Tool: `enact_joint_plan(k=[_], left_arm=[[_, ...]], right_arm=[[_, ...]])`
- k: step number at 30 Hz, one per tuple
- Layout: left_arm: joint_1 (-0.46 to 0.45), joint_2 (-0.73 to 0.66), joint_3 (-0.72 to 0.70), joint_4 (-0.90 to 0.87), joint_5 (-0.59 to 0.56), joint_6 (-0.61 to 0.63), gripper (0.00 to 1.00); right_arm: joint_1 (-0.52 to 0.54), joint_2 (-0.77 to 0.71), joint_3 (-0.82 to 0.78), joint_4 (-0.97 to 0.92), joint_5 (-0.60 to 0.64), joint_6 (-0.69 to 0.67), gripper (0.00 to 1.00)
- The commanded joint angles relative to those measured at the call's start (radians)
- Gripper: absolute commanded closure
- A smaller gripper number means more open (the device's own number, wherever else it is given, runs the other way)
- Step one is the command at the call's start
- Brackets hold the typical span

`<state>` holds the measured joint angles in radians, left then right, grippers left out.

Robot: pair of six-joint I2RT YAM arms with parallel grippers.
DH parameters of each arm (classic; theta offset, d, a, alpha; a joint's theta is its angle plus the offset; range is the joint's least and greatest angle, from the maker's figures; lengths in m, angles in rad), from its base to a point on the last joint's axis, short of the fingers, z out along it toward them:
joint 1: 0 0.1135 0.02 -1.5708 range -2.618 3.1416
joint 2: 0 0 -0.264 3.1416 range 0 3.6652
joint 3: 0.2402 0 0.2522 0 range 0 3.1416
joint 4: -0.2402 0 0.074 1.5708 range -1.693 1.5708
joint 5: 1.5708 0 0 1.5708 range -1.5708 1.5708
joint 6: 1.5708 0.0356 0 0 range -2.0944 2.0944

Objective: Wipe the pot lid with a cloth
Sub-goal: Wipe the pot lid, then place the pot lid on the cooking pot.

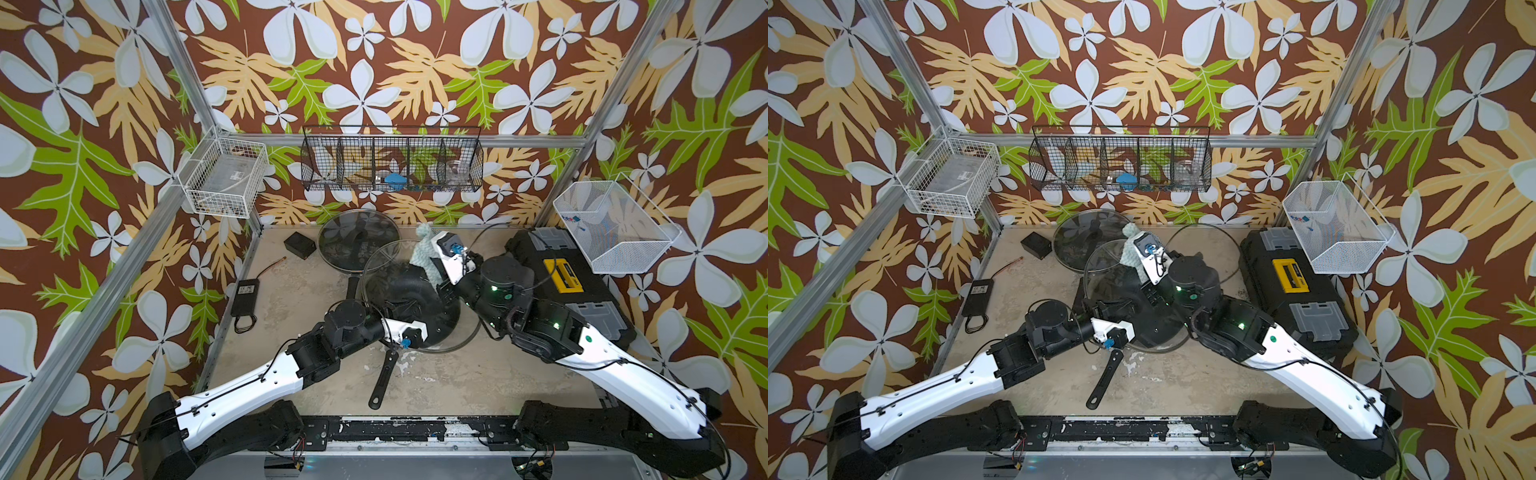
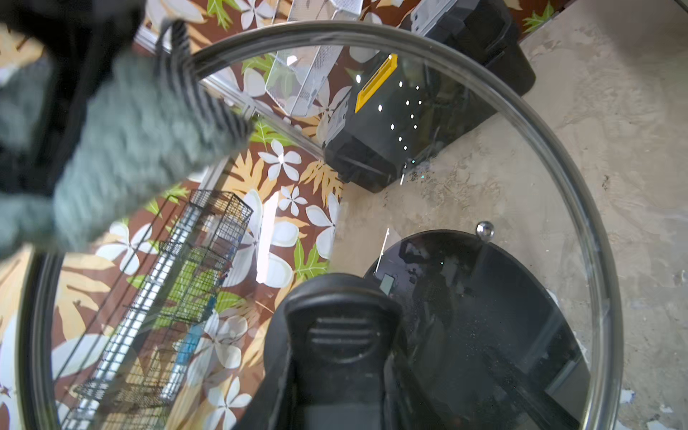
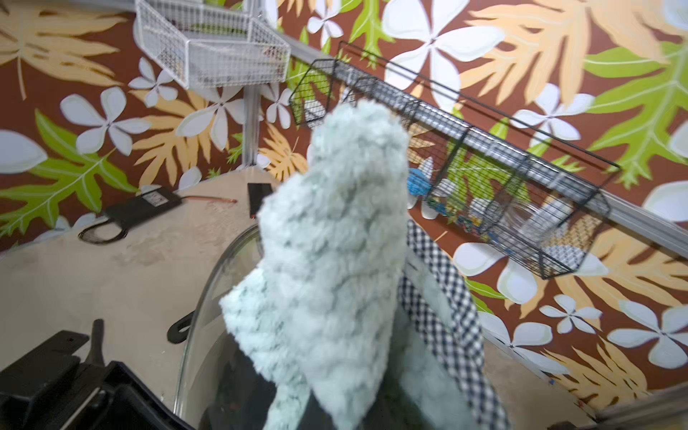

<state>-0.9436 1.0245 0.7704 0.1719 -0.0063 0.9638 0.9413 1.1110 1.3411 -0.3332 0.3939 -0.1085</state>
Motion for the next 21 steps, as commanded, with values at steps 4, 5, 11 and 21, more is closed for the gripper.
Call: enact_joint_plan(k=[4, 5, 11, 21], left_arm=[[0.036, 0.056, 0.136, -0.06, -0.055, -0.231, 1.0], [0.048, 0.074, 0.168, -0.093, -0.054, -0.272, 1.0], [0.075, 0.228, 0.409, -0.358, -0.068, -0.436, 1.0], [0.125, 0.498, 0.746, -0.687, -0.093, -0.678, 1.0]], right_arm=[[-0.05, -0.175, -0.11, 0.042, 0.042, 0.06, 1.0], [-0.051, -0.202, -0.131, 0.035, 0.055, 0.067, 1.0], [-0.052, -0.32, -0.229, -0.049, 0.087, 0.138, 1.0], [-0.052, -0.472, -0.332, -0.189, 0.065, 0.268, 1.0]])
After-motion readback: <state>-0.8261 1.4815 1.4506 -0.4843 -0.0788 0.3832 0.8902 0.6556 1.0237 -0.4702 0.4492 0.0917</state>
